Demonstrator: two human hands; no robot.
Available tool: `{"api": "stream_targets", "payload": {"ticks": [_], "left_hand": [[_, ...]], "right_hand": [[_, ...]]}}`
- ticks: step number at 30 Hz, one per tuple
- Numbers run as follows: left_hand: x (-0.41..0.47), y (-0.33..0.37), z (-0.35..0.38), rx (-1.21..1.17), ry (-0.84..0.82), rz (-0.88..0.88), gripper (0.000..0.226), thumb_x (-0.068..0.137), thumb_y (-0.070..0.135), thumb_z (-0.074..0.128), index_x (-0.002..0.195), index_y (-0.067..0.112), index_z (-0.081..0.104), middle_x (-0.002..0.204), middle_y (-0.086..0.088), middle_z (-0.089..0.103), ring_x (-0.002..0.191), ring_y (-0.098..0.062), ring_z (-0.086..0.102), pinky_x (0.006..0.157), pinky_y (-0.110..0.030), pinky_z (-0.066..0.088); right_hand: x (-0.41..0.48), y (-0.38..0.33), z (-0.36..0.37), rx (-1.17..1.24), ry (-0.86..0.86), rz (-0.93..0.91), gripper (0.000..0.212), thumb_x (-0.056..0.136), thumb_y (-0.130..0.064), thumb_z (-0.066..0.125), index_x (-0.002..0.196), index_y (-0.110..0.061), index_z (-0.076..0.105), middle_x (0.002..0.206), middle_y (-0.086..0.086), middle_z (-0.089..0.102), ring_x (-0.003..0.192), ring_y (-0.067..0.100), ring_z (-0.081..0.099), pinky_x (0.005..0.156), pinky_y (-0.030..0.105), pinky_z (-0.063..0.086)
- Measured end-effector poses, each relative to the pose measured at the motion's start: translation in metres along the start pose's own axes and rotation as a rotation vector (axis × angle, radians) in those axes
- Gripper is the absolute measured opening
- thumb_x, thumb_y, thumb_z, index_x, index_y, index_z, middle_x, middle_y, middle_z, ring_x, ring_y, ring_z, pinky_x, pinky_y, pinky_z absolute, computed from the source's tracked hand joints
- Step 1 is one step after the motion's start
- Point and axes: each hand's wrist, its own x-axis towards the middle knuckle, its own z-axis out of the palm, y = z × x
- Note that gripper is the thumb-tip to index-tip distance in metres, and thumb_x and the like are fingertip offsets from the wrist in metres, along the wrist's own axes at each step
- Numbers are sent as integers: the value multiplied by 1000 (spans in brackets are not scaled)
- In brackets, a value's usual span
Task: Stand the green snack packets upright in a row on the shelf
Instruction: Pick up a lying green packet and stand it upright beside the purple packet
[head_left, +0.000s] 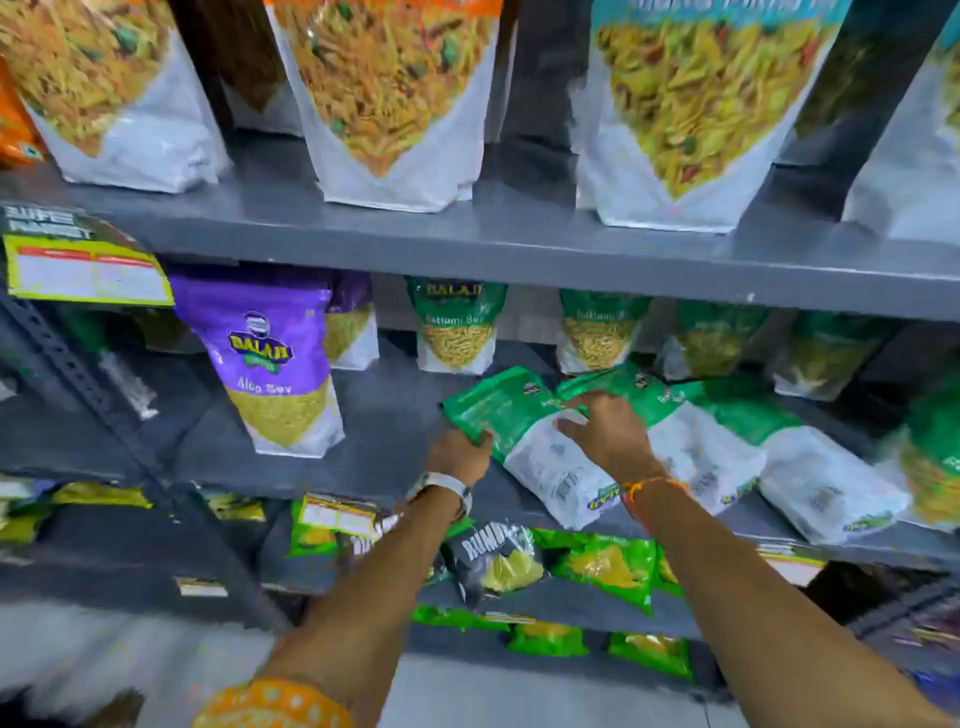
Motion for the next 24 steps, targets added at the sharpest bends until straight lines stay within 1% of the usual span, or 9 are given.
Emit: {"api": "stream_targets", "payload": {"ticks": [2,6,9,12,14,15,21,22,24], "left_hand": [[15,-6,11,-132,-126,-96,52,89,47,46,82,0,67,94,-24,69,99,-36,64,79,-34,47],[49,-8,21,-338,-233,-277,67,81,53,54,118,-4,56,126,-23,58,113,-34,59,95,-41,51],[79,-10,23,-363,-265,-298,73,79,54,55,126,-1,51,130,-20,57,114,-34,59,96,-42,50],[103,-17,38,-472,-311,-368,75,74,53,59,126,-1,50,109,-21,64,82,-35,69,84,-48,57],[104,-16,39,-539,-318,-426,70,78,48,60,126,-2,48,99,-18,61,57,-28,64,73,-46,59],[104,-13,39,-558,-327,-443,68,80,46,60,127,-1,46,98,-17,59,54,-27,62,71,-44,60],[103,-6,47,-597,-322,-482,61,83,37,61,125,-4,46,109,-16,59,87,-34,65,78,-47,57],[103,-7,49,-602,-317,-488,62,82,36,63,125,-4,46,112,-17,59,91,-35,65,74,-48,58],[104,-13,56,-662,-309,-502,60,81,34,65,127,0,47,122,-19,57,90,-36,63,52,-39,57]], "right_hand": [[14,6,11,44,-85,140,42,80,-42,61,102,-7,64,108,21,67,102,36,61,84,40,49],[38,12,30,74,-202,332,54,84,-51,52,102,-1,60,114,25,63,108,40,57,90,42,47],[56,11,41,63,-203,378,54,85,-52,47,106,-3,59,119,25,61,111,40,56,94,43,46],[67,8,50,49,-213,416,53,89,-47,41,110,-2,57,123,27,57,114,41,53,98,44,43],[71,7,52,47,-208,426,51,91,-43,38,113,0,55,125,28,56,116,41,51,99,45,41],[73,7,53,47,-199,429,49,92,-41,38,113,0,54,125,27,56,116,41,51,99,46,41],[73,8,55,35,-109,464,31,85,-19,45,106,0,58,119,26,60,109,40,58,97,47,46],[72,8,54,43,-96,472,30,85,-18,45,104,0,59,117,26,61,107,40,59,96,47,47],[71,12,55,98,-76,476,28,83,-18,48,98,0,62,111,26,64,102,40,62,92,46,49]]}}
